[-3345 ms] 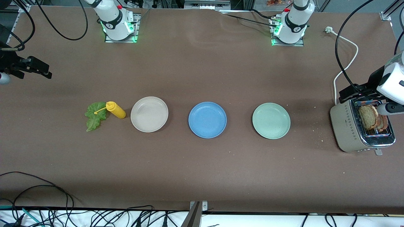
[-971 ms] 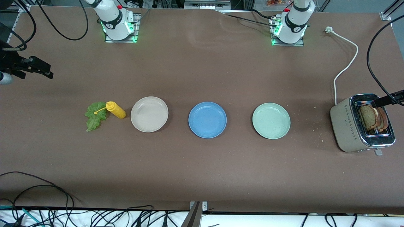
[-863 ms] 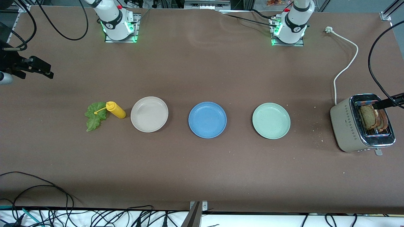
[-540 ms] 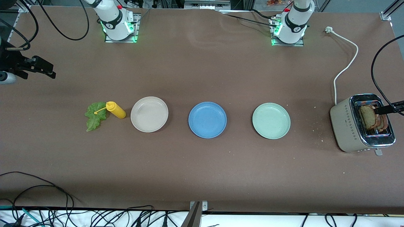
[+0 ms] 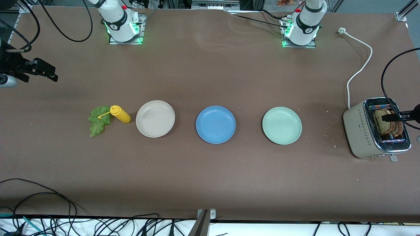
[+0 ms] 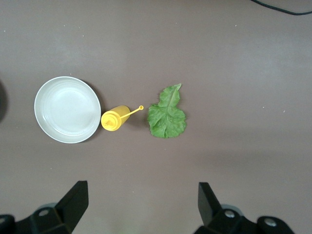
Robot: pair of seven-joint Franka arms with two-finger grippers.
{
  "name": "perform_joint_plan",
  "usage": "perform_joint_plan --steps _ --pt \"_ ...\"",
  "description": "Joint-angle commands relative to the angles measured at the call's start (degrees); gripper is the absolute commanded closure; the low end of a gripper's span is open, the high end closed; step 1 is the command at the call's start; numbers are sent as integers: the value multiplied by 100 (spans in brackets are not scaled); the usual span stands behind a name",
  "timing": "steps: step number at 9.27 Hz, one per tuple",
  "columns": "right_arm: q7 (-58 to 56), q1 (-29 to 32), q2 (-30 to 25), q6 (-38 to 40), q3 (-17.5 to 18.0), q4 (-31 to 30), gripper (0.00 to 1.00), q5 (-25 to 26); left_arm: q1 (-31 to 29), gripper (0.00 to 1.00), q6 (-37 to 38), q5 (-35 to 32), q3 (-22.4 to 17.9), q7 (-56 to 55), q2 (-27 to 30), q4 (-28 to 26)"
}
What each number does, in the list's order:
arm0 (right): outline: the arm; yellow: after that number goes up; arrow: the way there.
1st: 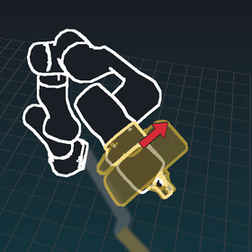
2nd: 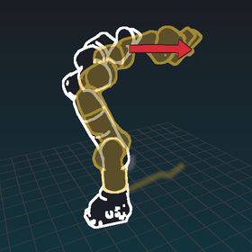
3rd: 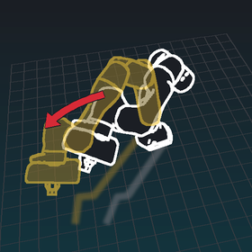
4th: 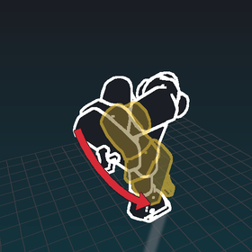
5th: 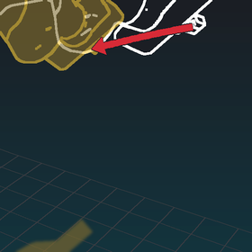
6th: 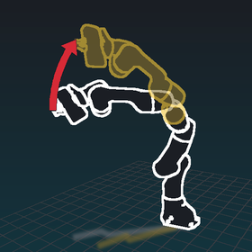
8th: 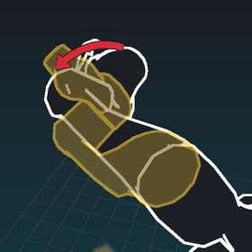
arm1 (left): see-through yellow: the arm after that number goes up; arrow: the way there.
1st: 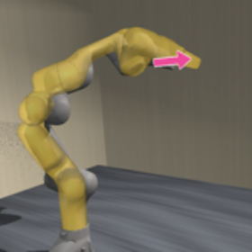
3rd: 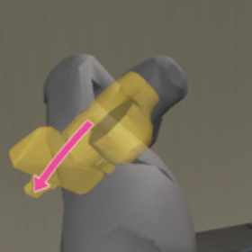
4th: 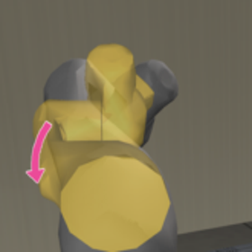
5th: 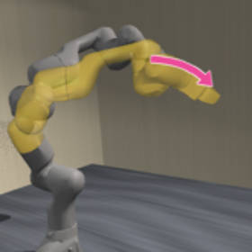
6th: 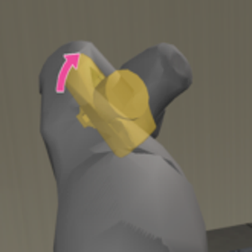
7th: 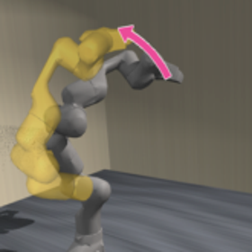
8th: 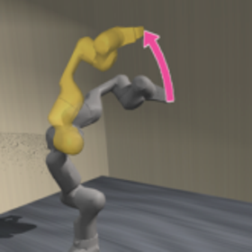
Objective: Make sandwich in blue plate with both arms
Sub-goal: 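Move the left gripper over the toaster and lower it onto a bread slice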
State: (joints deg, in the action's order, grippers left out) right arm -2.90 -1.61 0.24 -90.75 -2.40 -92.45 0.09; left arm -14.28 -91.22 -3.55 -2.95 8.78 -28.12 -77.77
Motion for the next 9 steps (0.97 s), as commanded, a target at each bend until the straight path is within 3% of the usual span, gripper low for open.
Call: perform_joint_plan --steps 1,3,9 --pt "44 -6 -33 75 12 69 0 43 -75 11 -106 -164 49 273 -211 34" --pt "44 -6 -33 75 -6 60 0 35 -84 22 -98 -181 40 395 -290 25" --pt "44 -6 -33 75 3 69 0 35 -154 22 -116 -190 40 440 -404 25"
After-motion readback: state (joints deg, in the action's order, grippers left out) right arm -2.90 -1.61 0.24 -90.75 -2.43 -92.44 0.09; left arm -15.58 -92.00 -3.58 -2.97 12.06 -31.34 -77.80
